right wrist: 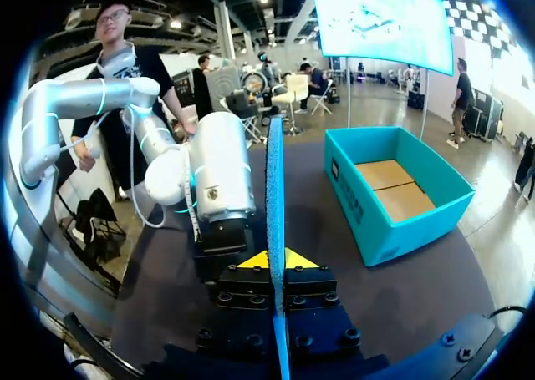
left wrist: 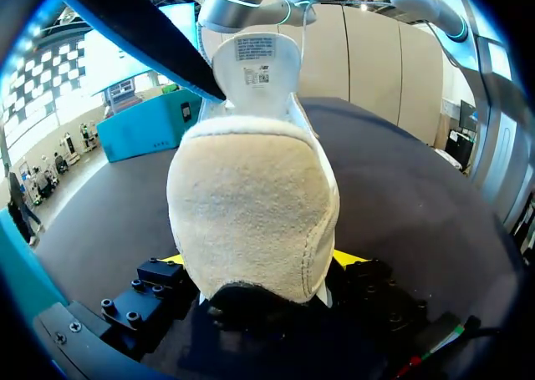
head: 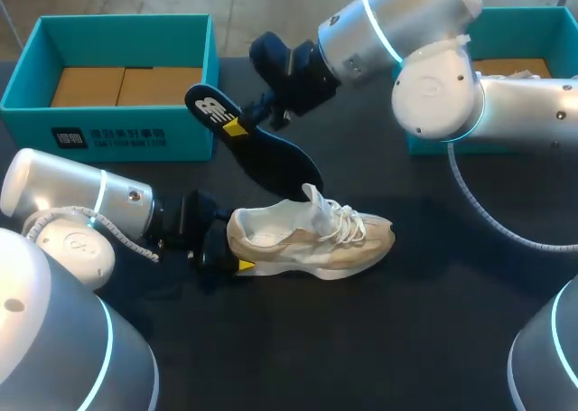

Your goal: Take the shoe out of the shoebox, open the shoe tongue, remove and reinsert the insole, then place the shoe into the shoebox

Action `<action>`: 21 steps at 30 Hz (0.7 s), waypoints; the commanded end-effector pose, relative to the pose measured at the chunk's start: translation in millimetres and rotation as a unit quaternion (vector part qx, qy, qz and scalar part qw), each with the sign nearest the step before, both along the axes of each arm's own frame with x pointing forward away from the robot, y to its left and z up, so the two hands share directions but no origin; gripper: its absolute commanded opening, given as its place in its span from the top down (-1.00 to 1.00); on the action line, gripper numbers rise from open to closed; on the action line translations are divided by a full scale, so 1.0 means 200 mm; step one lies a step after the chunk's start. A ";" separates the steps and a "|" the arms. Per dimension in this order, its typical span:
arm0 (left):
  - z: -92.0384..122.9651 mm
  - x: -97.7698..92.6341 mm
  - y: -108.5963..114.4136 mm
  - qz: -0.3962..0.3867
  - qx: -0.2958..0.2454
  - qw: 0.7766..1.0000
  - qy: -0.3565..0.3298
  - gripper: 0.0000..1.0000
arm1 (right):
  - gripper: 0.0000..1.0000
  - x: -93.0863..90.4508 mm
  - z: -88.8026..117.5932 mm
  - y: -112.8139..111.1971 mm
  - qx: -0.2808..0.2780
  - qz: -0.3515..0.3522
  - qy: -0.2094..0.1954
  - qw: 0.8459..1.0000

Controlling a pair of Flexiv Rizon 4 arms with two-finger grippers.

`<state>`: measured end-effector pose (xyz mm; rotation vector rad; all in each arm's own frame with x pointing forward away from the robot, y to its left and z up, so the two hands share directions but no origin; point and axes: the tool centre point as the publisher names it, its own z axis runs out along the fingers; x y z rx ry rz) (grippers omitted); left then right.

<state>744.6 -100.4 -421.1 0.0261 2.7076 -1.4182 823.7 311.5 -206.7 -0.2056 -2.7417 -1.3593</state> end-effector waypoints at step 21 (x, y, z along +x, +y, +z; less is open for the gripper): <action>-0.01 -0.01 0.01 0.000 0.002 1.000 0.000 1.00 | 1.00 -0.02 0.35 -0.15 0.155 0.036 0.048 0.986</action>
